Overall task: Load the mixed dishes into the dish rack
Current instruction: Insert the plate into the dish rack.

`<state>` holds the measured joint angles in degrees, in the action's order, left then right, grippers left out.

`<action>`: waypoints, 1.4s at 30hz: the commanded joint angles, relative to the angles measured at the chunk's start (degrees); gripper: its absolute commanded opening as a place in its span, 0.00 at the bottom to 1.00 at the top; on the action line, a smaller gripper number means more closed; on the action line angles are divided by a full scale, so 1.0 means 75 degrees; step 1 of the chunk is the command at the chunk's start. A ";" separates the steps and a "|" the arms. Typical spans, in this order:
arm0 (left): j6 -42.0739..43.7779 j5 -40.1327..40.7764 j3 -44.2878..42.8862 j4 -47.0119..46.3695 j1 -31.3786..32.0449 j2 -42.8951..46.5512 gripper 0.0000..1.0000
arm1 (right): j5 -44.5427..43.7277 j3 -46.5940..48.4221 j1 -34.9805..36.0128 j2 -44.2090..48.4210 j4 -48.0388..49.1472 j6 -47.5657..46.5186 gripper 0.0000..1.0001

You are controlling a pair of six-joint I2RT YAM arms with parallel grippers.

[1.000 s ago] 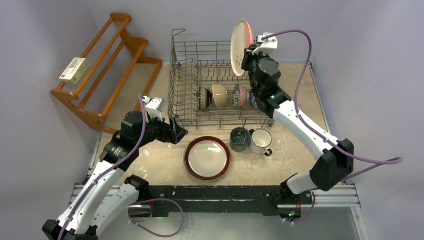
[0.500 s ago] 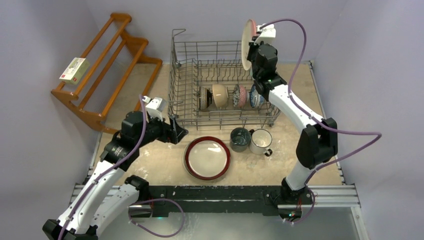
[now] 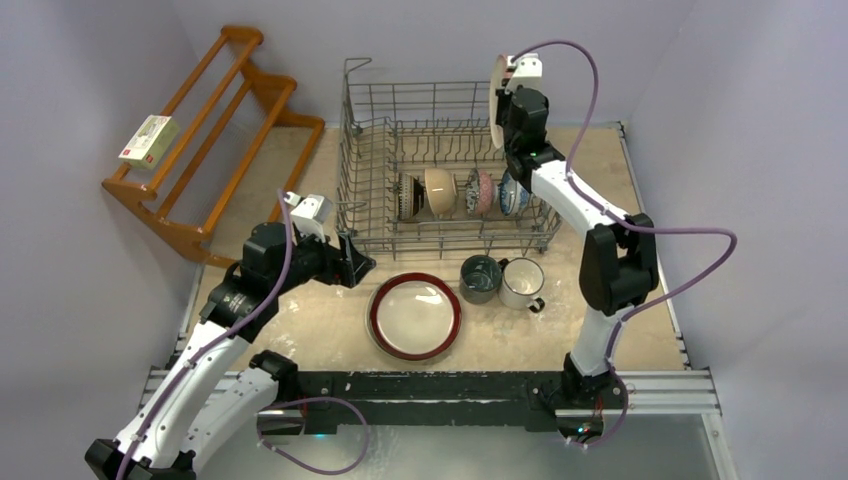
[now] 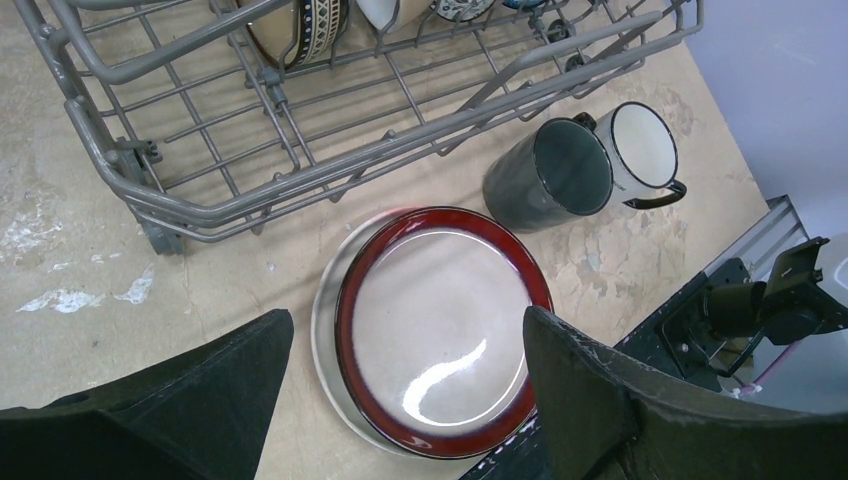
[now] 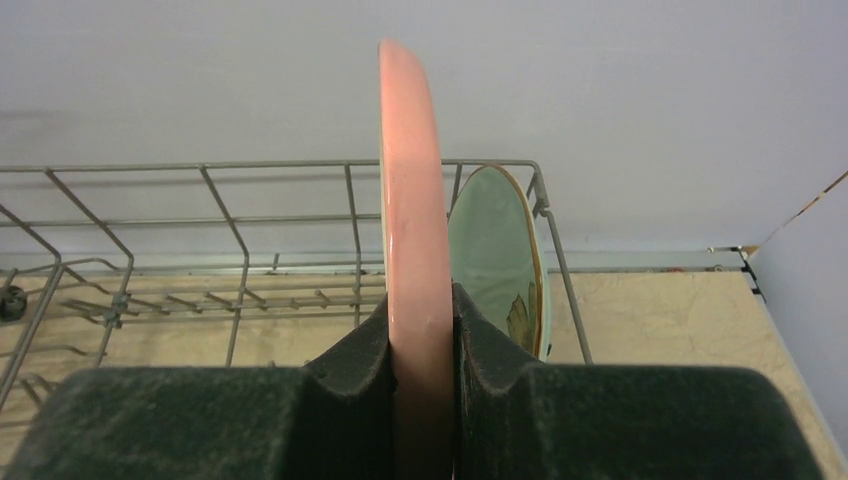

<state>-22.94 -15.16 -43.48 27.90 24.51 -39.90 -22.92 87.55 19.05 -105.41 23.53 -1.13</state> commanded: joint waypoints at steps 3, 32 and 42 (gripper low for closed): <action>0.0082 0.0084 0.0021 -0.0246 0.0025 0.0010 0.83 | 0.0174 0.0956 -0.0172 0.0168 0.1609 -0.0198 0.00; 0.0082 0.0141 0.0021 -0.0251 -0.0034 -0.0031 0.83 | 0.0533 0.1026 -0.0225 -0.0831 0.1208 -0.0180 0.00; 0.0082 0.0144 0.0021 -0.0264 -0.0057 -0.0038 0.83 | 0.0468 0.1003 -0.0236 -0.1124 0.0750 0.0584 0.00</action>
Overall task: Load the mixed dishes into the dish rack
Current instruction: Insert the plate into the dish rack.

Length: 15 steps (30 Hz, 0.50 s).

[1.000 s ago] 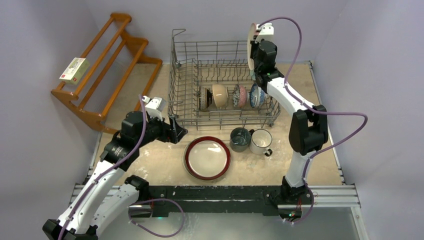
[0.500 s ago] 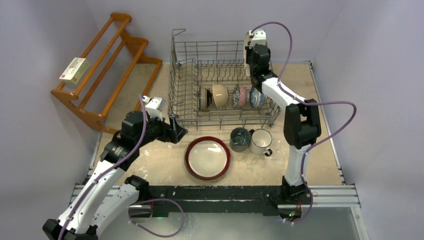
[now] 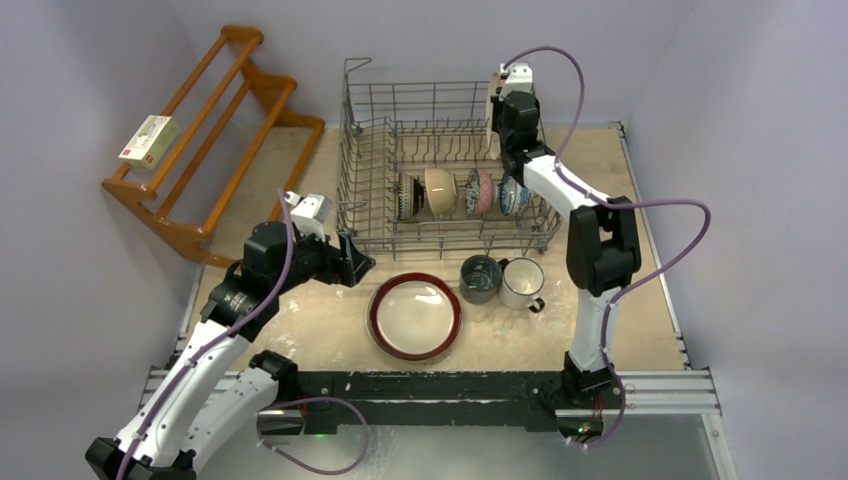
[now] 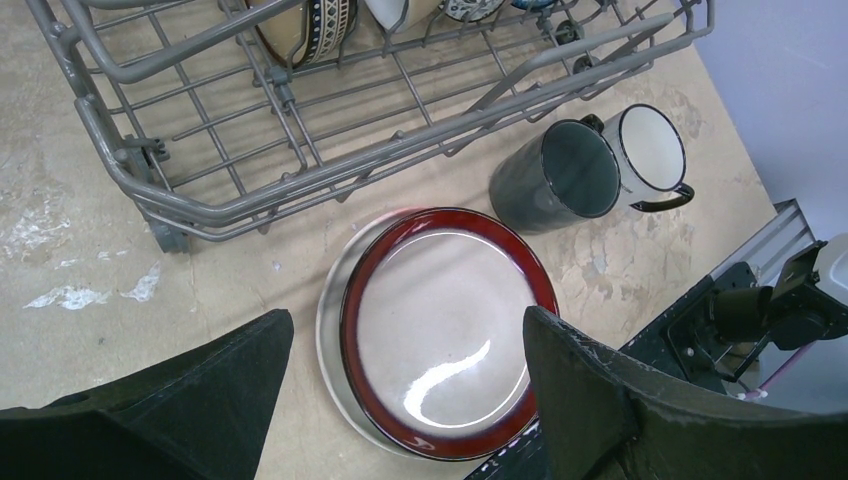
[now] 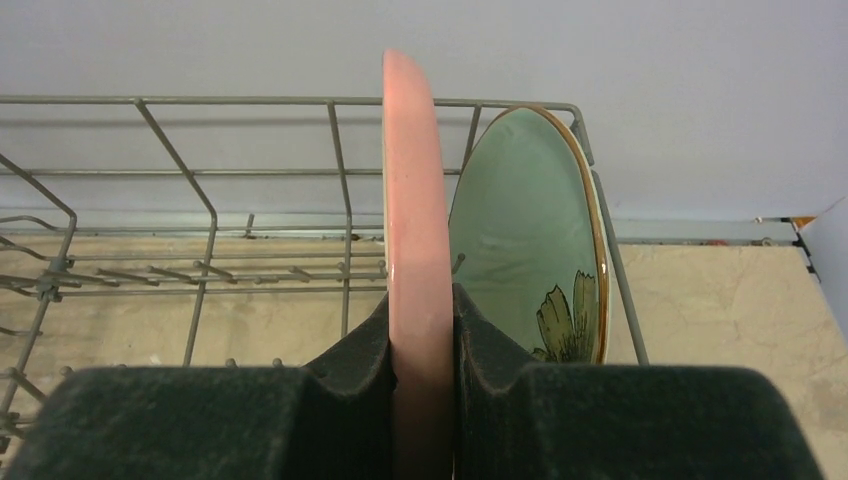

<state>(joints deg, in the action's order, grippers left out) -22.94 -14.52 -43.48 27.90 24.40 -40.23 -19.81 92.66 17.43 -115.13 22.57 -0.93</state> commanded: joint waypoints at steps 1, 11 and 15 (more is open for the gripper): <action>0.0082 0.0060 0.0029 -0.0253 -0.0043 0.0003 0.83 | 0.0043 0.0314 -0.0016 0.0154 0.0846 0.0628 0.00; 0.0083 0.0050 0.0024 -0.0263 -0.0054 -0.0036 0.83 | -0.0035 0.0249 -0.0097 0.0020 0.0534 0.1205 0.27; 0.0082 0.0038 0.0025 -0.0263 -0.0055 -0.0038 0.83 | -0.0119 0.0215 -0.0125 0.0022 0.0493 0.1250 0.44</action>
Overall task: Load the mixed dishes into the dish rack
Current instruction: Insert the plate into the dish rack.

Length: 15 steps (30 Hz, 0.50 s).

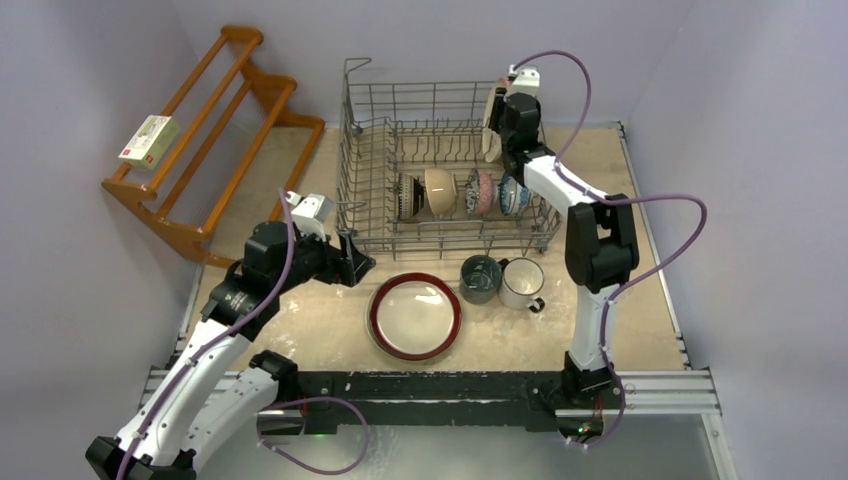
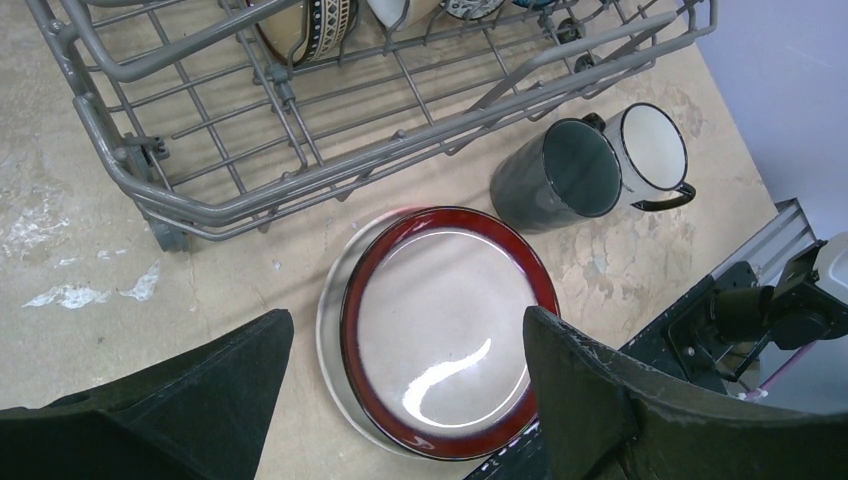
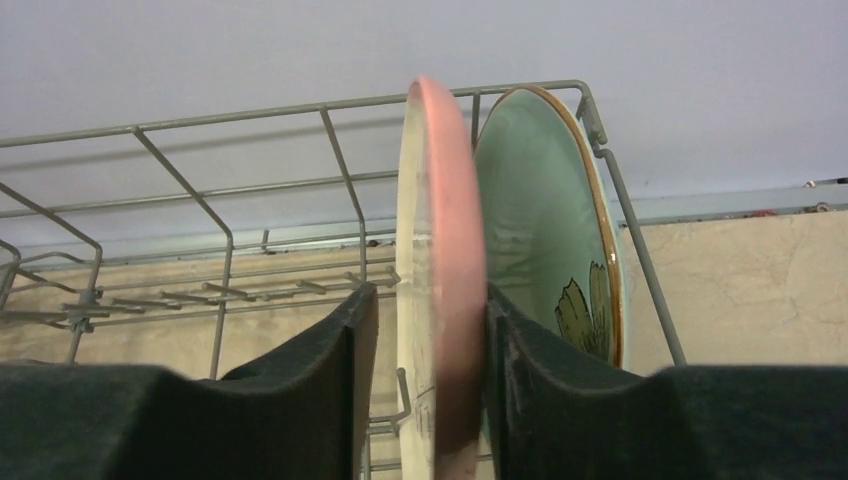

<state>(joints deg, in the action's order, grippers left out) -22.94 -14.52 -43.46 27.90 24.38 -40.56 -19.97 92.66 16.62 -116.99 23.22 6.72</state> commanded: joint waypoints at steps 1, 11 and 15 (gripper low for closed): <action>0.0082 0.0032 0.0023 -0.0257 -0.0052 0.0005 0.83 | -0.0131 0.0226 -0.0025 0.0276 0.0381 0.0231 0.49; 0.0082 0.0038 0.0029 -0.0263 -0.0052 0.0050 0.83 | -0.0578 -0.0040 -0.0036 0.0673 0.0230 0.0321 0.77; 0.0082 0.0038 0.0029 -0.0263 -0.0052 0.0063 0.83 | -0.0582 -0.0254 -0.0036 0.1138 0.0238 0.0453 0.78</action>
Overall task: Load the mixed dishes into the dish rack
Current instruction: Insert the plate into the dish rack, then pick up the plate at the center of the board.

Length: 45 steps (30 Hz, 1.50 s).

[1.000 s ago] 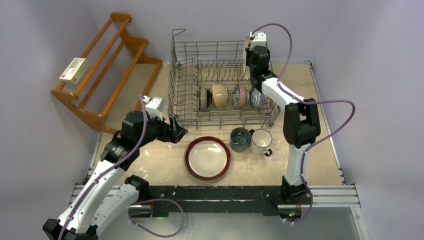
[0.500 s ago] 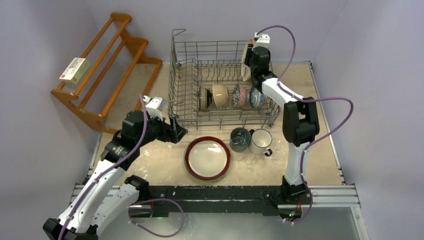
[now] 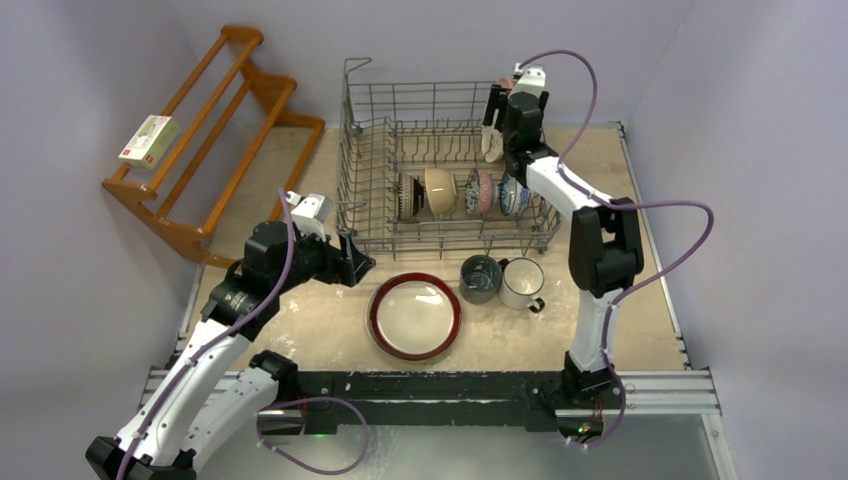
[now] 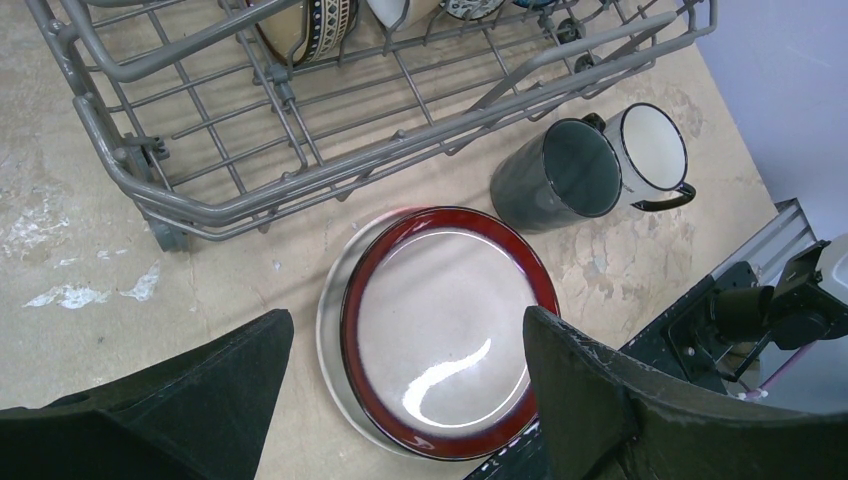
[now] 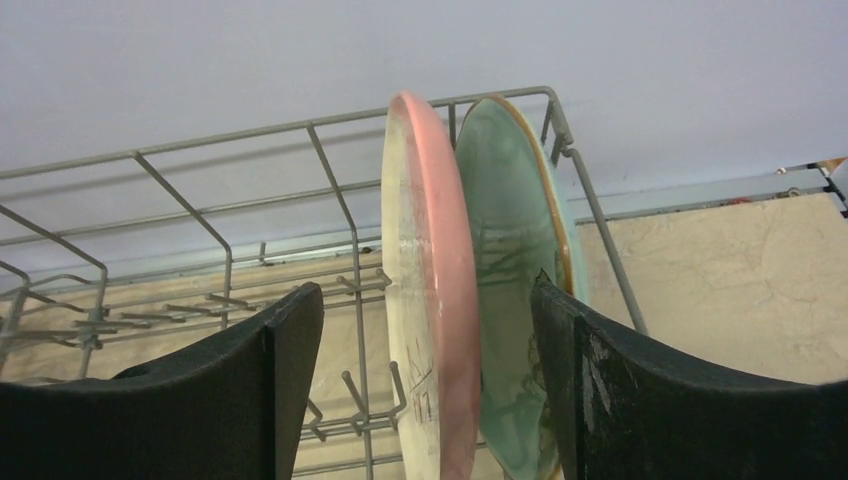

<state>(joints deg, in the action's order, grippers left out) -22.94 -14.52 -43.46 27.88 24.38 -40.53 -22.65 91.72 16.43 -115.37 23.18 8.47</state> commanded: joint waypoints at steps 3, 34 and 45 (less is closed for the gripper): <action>0.0082 0.0049 0.0029 -0.0260 -0.0052 0.0075 0.83 | -0.0226 -0.0238 -0.0009 0.1220 0.0156 0.0318 0.78; -0.0250 0.0966 -0.0188 0.0131 -0.0075 0.0067 0.97 | 0.2350 -0.4692 -0.0007 0.6721 -0.2130 0.3027 0.99; -0.0534 0.1010 -0.0469 0.0606 -0.0076 0.0100 0.96 | 0.3957 -0.6149 0.0024 0.8813 -0.3032 0.2824 0.98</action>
<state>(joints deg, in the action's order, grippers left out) -25.65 -5.52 -44.53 31.51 24.12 -40.27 1.63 47.11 16.47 -54.94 4.80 29.39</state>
